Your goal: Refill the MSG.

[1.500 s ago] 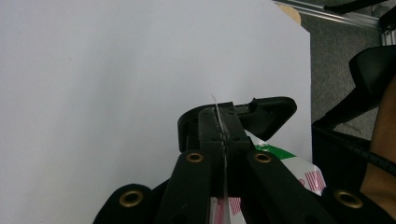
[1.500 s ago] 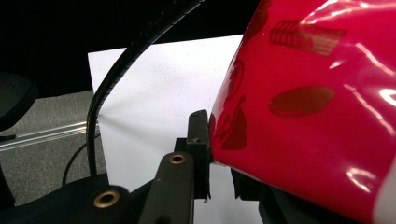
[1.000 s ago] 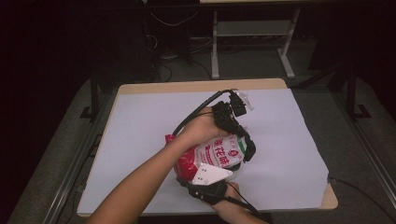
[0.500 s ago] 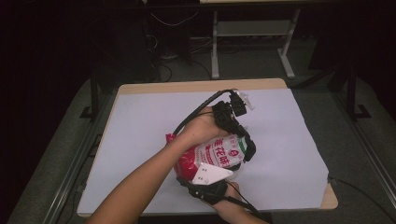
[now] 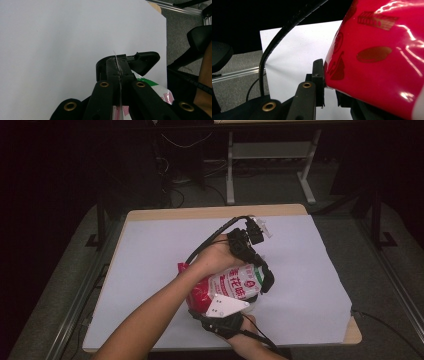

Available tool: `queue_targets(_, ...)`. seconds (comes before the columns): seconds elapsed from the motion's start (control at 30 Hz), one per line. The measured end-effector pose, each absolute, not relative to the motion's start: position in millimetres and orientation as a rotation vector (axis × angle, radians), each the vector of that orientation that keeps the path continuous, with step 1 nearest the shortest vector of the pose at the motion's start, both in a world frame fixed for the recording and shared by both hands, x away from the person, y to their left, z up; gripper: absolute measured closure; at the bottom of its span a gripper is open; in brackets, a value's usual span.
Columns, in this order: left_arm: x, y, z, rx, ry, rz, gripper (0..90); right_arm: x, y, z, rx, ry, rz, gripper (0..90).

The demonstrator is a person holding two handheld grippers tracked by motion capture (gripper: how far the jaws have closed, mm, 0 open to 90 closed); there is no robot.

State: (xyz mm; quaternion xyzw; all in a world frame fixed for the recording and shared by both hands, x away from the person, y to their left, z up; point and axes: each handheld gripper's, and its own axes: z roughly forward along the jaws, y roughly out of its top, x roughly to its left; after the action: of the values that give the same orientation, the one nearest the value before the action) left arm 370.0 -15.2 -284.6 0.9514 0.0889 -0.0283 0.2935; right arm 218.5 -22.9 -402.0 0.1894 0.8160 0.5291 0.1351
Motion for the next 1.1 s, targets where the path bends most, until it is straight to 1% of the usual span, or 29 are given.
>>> queue_targets(1.1, 371.1, -15.5, -285.1, 2.540, 0.247, -0.082, 90.0, 219.3, -22.9, -400.8, 0.540, 2.363, 1.540, 79.0)
